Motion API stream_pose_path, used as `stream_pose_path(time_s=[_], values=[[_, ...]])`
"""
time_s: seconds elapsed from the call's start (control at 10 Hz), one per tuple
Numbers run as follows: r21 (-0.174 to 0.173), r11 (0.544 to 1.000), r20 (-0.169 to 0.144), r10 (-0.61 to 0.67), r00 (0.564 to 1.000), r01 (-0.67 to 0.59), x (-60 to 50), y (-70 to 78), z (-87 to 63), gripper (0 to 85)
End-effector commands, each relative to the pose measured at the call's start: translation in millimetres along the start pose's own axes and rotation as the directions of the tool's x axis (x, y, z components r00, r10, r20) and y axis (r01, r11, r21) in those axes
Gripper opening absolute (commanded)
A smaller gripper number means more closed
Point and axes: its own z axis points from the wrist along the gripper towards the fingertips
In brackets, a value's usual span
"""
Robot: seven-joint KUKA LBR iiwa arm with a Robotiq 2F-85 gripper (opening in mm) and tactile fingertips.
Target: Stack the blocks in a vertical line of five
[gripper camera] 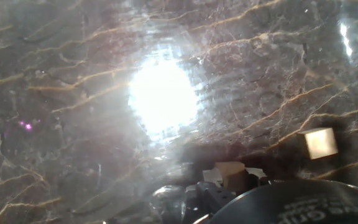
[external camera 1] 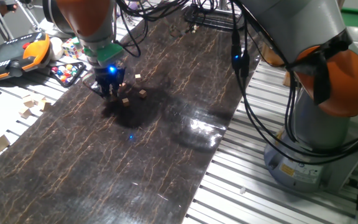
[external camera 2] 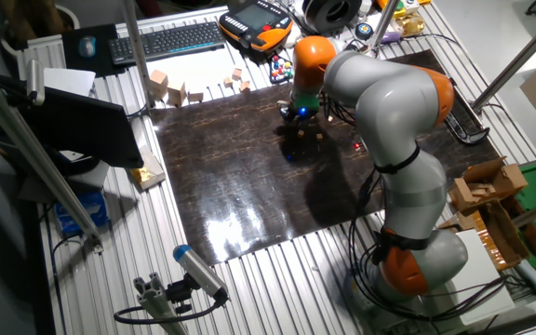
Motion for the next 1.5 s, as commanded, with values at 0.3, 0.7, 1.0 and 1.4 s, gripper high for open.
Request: stream_pose_path(time_s=[0.3, 0.7, 1.0, 1.4], values=[[-0.009, 0.998, -0.010, -0.062, 0.998, 0.062, -7.4, -14.9, -25.4, 1.0], [0.006, 0.993, -0.012, -0.115, 0.993, 0.115, -14.6, -22.8, -32.0, 1.0], [0.018, 0.991, -0.006, -0.134, 0.991, 0.134, -14.0, -25.4, -33.4, 1.0], [-0.006, 0.987, -0.006, -0.160, 0.987, 0.160, -18.7, -42.0, -28.8, 1.0]])
